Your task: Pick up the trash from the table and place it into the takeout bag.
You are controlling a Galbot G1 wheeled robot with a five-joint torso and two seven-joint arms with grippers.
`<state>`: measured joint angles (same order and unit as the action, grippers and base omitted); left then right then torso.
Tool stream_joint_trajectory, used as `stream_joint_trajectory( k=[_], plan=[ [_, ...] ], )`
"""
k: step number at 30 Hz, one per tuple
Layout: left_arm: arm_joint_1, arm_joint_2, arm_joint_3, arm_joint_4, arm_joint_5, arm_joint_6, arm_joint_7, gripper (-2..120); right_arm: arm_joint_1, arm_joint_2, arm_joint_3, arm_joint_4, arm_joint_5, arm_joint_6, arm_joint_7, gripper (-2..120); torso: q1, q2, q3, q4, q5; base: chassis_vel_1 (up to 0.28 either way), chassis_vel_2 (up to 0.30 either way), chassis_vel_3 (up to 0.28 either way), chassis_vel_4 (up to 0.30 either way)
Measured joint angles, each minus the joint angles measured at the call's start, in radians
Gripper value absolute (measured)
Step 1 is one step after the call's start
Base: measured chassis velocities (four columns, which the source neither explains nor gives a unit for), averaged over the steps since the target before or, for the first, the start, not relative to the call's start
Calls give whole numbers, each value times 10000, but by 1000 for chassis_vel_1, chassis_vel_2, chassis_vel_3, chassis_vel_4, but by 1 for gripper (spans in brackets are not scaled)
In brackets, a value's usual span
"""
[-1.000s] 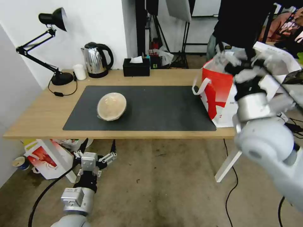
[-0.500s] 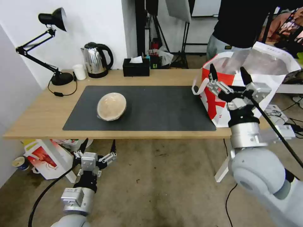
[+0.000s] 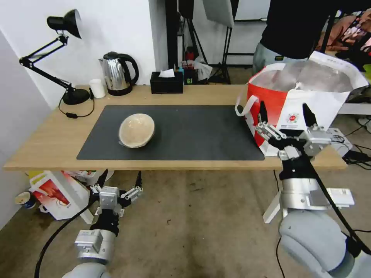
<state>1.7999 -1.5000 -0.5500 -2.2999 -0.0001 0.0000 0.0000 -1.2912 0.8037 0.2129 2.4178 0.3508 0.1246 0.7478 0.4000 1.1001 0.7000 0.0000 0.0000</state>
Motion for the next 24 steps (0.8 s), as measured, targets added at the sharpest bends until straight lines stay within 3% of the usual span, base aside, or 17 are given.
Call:
stream_joint_trajectory(
  k=[15, 24],
  plan=[
    [0, 0, 0, 0, 0, 0, 0, 100, -1447, 669, -99, -371, -1693, 285, 793, 100, 0, 0, 0, 1, 1, 0, 0, 0, 0],
    [0, 0, 0, 0, 0, 0, 0, 100, -2548, 470, -152, -175, -2107, -449, 1322, 100, 0, 0, 0, 0, 0, 0, 0, 0, 0]
  ],
)
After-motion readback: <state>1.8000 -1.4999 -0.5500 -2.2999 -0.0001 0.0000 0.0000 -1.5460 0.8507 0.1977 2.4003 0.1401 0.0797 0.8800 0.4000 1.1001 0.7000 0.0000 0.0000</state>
